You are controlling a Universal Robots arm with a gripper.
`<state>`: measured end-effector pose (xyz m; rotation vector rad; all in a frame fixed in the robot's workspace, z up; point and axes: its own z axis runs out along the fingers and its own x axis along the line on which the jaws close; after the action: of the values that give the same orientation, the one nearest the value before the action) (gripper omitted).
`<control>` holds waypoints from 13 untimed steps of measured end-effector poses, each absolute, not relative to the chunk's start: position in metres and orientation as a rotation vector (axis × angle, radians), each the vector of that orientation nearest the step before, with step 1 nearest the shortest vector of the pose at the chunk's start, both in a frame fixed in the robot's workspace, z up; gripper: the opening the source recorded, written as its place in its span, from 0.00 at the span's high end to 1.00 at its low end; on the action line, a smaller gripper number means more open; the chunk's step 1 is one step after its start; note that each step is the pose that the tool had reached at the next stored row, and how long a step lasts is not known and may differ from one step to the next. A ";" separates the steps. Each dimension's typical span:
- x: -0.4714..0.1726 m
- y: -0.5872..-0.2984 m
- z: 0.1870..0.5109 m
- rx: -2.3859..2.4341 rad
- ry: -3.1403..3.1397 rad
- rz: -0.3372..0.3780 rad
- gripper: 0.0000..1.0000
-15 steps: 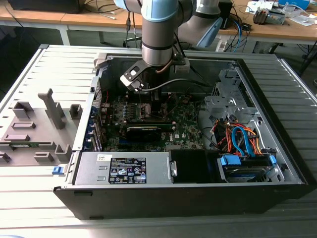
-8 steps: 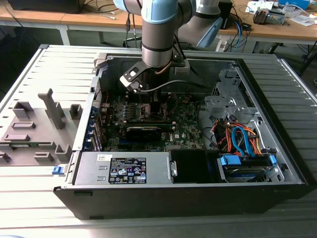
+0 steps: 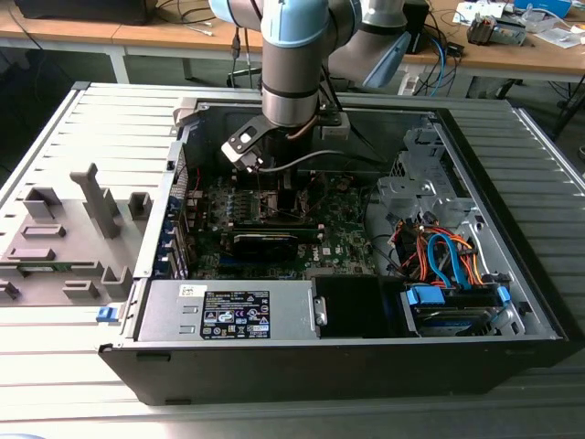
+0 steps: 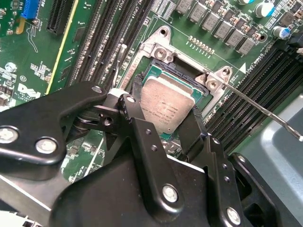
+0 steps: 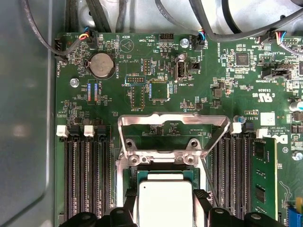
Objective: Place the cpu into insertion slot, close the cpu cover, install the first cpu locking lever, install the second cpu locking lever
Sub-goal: 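Place the cpu into insertion slot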
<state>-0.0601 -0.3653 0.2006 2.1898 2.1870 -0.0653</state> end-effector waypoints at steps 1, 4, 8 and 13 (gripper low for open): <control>-0.060 -0.365 0.200 2.190 2.187 -0.065 0.45; -0.060 -0.365 0.200 2.190 2.187 -0.066 0.45; -0.060 -0.365 0.199 2.190 2.187 -0.065 0.45; -0.060 -0.365 0.199 2.190 2.187 -0.064 0.44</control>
<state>-0.0597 -0.3653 0.1989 2.1898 2.1871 -0.0643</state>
